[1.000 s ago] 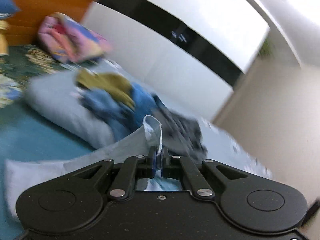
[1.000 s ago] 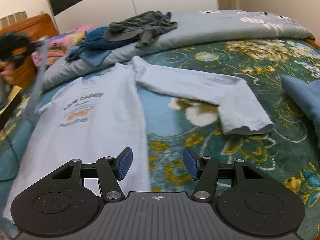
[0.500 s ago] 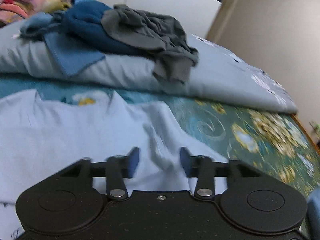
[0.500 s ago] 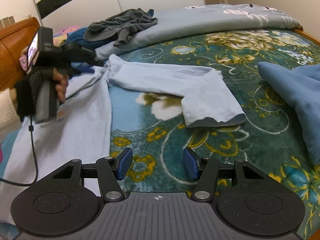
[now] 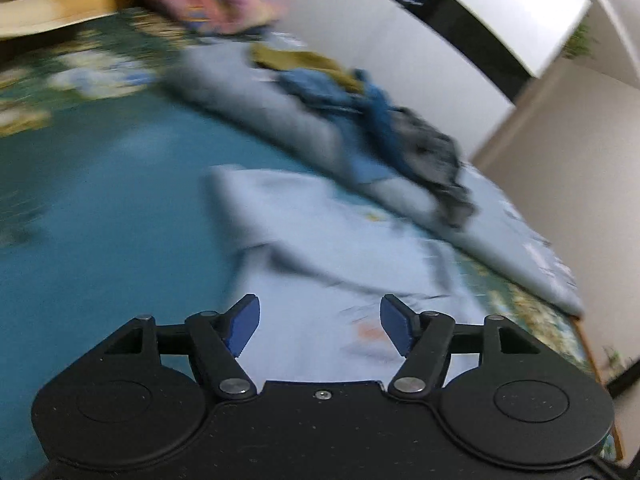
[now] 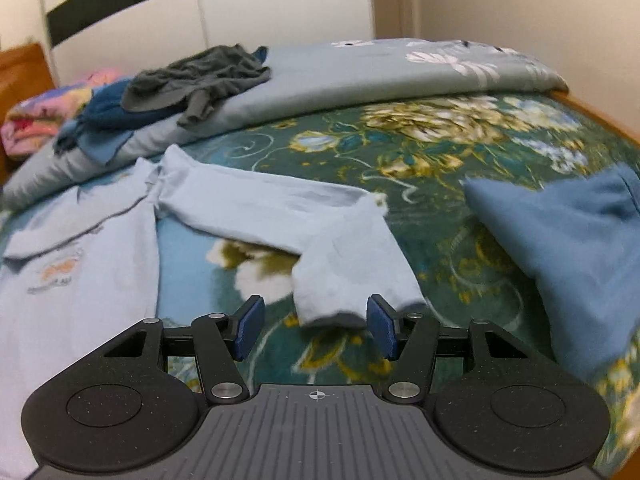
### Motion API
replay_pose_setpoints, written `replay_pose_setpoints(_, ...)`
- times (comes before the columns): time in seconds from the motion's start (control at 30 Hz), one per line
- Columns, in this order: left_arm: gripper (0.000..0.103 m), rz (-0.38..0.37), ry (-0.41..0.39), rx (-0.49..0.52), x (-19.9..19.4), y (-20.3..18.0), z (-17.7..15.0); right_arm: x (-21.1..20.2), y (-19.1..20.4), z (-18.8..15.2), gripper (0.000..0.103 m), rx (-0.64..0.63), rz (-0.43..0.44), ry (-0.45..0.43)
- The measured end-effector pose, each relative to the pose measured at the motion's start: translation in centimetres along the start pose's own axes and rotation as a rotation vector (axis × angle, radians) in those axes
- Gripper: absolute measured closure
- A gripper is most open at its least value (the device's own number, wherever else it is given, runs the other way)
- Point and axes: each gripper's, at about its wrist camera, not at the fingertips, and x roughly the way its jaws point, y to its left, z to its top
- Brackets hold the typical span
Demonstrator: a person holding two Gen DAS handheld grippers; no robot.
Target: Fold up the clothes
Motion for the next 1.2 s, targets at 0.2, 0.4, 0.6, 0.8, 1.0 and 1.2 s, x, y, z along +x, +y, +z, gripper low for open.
replay_pose_setpoints(0.2,0.038,0.067,0.01,-0.14,-4.9,5.4,-1.3,1.5,0.8,1.1,0.049,-0.044,-0.106,0.028)
replay_pose_setpoints(0.4,0.038,0.051,-0.002,-0.124,-5.0,5.0,-0.8,-1.0,-2.7,-0.5,0.045,0.181,-0.119,-0.018)
replay_pose_setpoints(0.6,0.037,-0.013,0.039,-0.116,-4.3,3.8,-1.4,0.7,-5.3,-0.7,0.048,0.359,-0.123,-0.004)
replay_pose_setpoints(0.8,0.036,0.001,0.038,-0.111,-5.1,4.3,-1.6,0.5,-5.7,0.0,0.101,0.44,-0.081,-0.04)
replay_pose_setpoints(1.0,0.033,-0.016,0.049,-0.098,-4.8,4.2,-1.9,-3.0,-1.6,4.8,0.101,0.313,0.141,-0.13)
replay_pose_setpoints(1.2,0.033,-0.034,0.069,-0.093,-4.9,4.0,-2.2,-1.0,6.9,7.6,0.101,0.19,0.379,-0.022)
